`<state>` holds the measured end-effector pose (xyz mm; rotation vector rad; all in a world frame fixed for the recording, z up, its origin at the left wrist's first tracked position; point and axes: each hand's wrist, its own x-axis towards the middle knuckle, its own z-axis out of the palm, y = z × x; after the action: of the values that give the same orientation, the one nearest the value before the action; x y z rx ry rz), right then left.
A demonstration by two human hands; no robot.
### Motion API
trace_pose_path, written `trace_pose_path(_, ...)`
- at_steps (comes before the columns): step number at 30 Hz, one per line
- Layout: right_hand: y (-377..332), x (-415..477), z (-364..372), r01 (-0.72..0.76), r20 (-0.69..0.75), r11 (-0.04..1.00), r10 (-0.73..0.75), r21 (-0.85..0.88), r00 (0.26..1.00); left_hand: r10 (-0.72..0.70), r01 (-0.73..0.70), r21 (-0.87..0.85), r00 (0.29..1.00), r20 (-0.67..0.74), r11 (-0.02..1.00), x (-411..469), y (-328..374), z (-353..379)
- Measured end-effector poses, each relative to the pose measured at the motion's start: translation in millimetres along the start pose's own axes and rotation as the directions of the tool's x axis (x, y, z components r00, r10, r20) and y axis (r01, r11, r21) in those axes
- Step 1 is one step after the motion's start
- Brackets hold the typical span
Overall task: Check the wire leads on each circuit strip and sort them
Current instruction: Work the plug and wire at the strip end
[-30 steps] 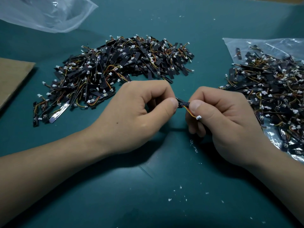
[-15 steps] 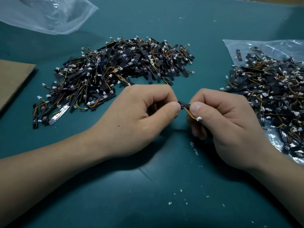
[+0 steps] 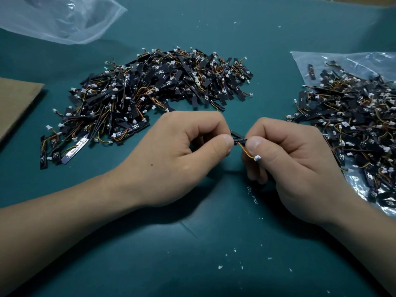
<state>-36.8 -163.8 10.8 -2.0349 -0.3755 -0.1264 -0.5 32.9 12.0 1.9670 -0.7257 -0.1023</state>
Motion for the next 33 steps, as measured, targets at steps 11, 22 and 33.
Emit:
trace_pose_path(11, -1.4, -1.1, -0.4, -0.013, 0.025, 0.999, 0.012, 0.029, 1.0, 0.014, -0.013, -0.017, 1.0, 0.021, 1.0, -0.6, 1.4, -0.7)
trace_pose_path(22, -0.4, -1.1, -2.2, -0.019, 0.073, 1.0, 0.018, 0.02, 0.997, 0.038, -0.037, -0.027, 0.998, 0.042, 0.999, -1.0, 0.8, -1.4)
trace_pose_path(33, -2.7, -1.8, -0.1, 0.01, 0.071, 1.0, -0.009, -0.014, 0.997, 0.046, -0.046, -0.012, 0.999, 0.004, 0.999, -1.0, 1.0, -1.4)
